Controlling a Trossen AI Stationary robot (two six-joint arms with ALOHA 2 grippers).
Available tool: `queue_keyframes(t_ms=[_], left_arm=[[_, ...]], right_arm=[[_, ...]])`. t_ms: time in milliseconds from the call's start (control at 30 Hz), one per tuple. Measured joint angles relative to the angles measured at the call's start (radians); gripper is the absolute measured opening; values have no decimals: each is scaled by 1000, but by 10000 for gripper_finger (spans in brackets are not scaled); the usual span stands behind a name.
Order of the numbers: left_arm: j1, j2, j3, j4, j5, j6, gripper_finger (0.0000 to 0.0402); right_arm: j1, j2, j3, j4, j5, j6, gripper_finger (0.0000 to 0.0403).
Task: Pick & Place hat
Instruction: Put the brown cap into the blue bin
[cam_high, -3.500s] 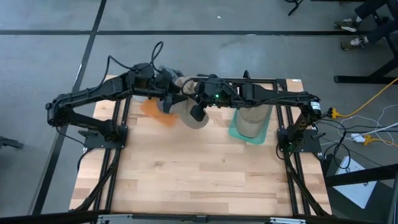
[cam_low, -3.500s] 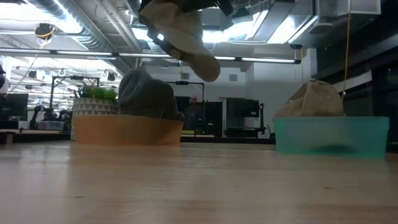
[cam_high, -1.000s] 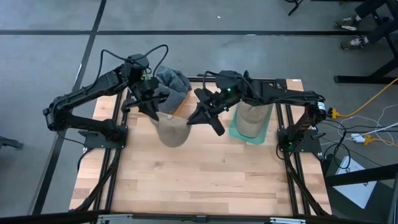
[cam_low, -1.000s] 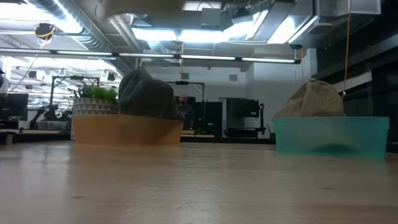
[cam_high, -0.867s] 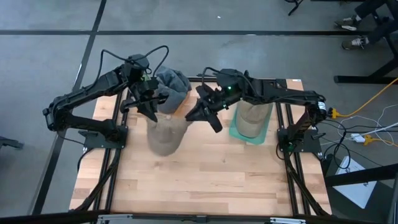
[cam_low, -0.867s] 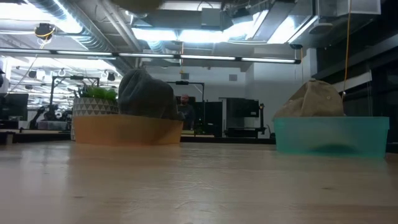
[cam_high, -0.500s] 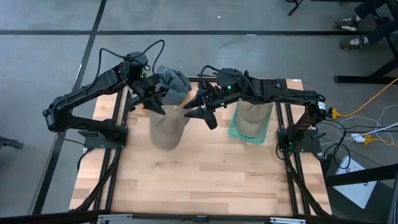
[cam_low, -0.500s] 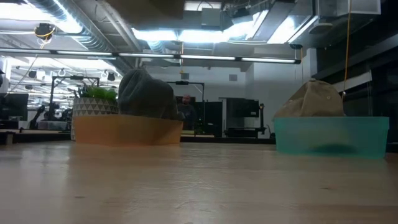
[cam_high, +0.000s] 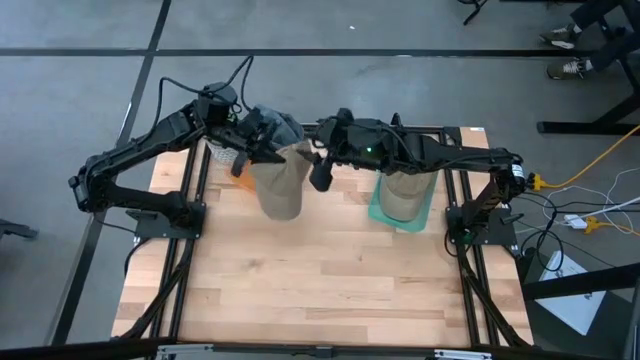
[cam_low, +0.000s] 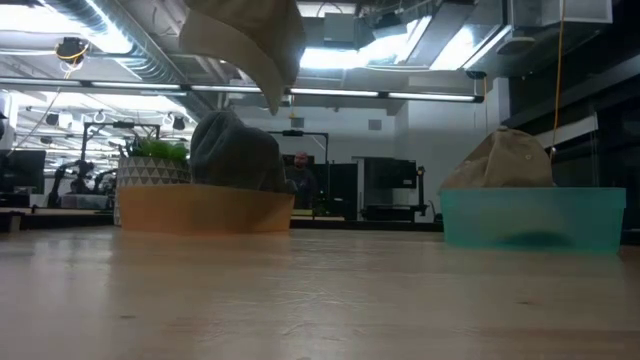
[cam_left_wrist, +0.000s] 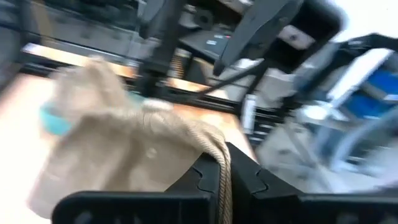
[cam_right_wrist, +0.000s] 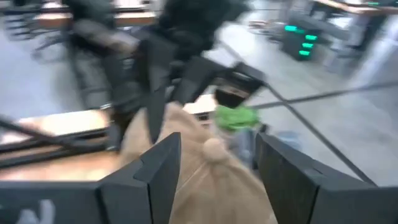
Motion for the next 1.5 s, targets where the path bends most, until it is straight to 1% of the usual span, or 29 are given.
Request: queue_keyframes(t_ms=[100,167,233,367,467,533,633,767,867,1000,1100,1167,1233,1400,1433,1500], left_arm=[[-5,0,0,23,-146,13,6],[-8,0,0,45,-244,17,10],[-10,0,0,73,-300,41,10],[-10,0,0,118,-304,100,4],[-10,0,0,135,-305,131,7],[-10,0,0,134,-305,151,8],[-10,0,0,133,-305,166,6],[-10,0,0,133,-304,173,5],[-10,0,0,127,-303,173,8],[-9,0,0,122,-293,173,4],[-9,0,0,116,-292,174,6],[-9,0,0,110,-293,174,9],[-9,0,0,96,-292,174,9],[-9,0,0,74,-298,174,5],[-9,0,0,73,-306,173,6],[-10,0,0,73,-357,173,13]], right_arm=[[-7,0,0,-14,61,112,202],[-20,0,0,-32,64,196,203],[-33,0,0,-56,64,273,206],[-64,0,0,-118,52,387,221],[-92,0,-9,-141,-2,455,237],[-110,1,-21,-141,-50,471,249],[-126,15,-21,-122,-105,456,268],[-133,42,-21,-62,-149,371,291],[-132,64,-22,-22,-151,316,302],[-132,78,-21,0,-149,275,301],[-135,79,-22,1,-147,260,274],[-135,79,-22,1,-148,260,236],[-135,80,-22,1,-155,259,186],[-132,80,-22,7,-163,264,39],[-129,80,-22,7,-163,263,22],[-123,80,-22,7,-160,262,16]])
